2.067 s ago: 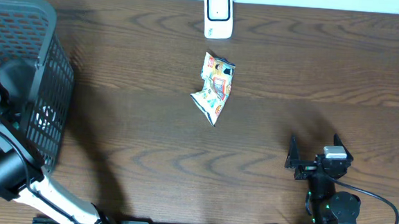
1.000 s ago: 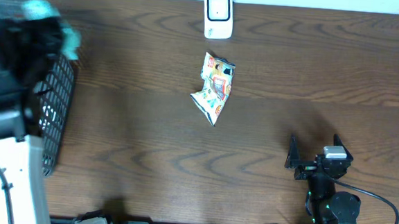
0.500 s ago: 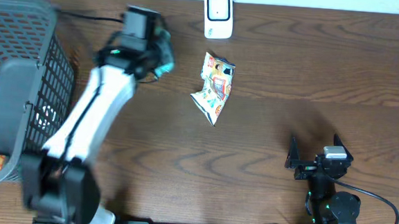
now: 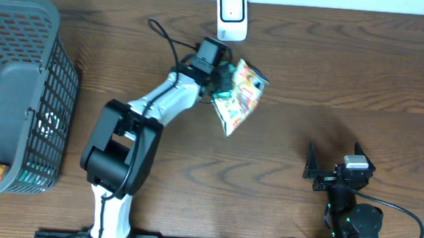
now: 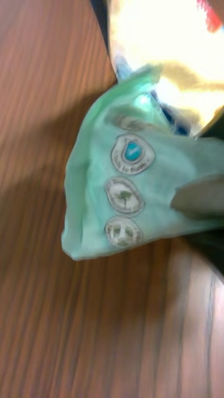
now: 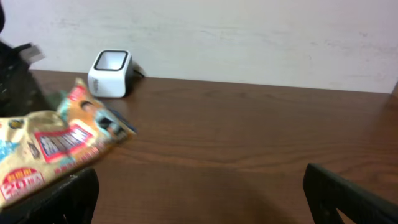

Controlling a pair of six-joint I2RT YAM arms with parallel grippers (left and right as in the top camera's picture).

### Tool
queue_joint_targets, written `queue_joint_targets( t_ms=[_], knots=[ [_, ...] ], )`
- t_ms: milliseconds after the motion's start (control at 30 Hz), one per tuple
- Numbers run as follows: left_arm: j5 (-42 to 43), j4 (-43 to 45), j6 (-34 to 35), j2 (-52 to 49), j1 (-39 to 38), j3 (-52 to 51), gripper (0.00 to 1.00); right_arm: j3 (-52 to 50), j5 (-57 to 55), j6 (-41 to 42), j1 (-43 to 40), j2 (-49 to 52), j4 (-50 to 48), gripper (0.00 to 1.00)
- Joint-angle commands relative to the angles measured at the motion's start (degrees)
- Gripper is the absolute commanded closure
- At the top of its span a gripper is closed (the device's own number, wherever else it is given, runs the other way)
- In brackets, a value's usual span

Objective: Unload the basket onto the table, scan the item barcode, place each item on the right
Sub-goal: 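Carry the green pack out and release it onto the yellow pack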

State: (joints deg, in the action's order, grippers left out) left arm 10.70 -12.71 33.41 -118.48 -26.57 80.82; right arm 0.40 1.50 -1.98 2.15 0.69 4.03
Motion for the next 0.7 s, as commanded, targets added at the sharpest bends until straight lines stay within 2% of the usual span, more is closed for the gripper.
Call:
queue_joint_targets(
  t_ms=[0,100,200,300,400,600,667],
  knots=[
    [3.85,0.15,1.16,1.68,-2.71,0.66,0.57,-0.09,-0.26,-0.44,-0.24,-0.35,0.26,0.01],
    [3.85,-0.48,1.14,2.29,-3.08,0.66,0.51,-0.09,-0.26,-0.44,-0.24,-0.35,0.26,0.01],
    [3.78,-1.64,-0.55,4.31,-1.95,0.7,0.5,-0.09,-0.26,-0.44,-0.24,-0.35,0.26,0.01],
    [0.96,-4.24,-4.57,8.26,0.33,0.7,0.32,-0.09,-0.26,-0.44,-0.24,-0.35,0.26,0.01],
    [-5.42,-9.14,-7.37,13.38,3.28,0.7,0.25,-0.09,-0.26,-0.44,-0.24,-0.35,0.26,0.01],
    [-13.55,-17.94,-12.31,24.96,10.62,0.7,0.18,-0.09,-0.26,-0.44,-0.24,-0.35,0.26,0.01],
    [-16.65,-20.92,-13.49,30.99,15.34,0.7,0.17,-0.09,-0.26,-0.44,-0.24,-0.35,0.26,0.01]
  ],
)
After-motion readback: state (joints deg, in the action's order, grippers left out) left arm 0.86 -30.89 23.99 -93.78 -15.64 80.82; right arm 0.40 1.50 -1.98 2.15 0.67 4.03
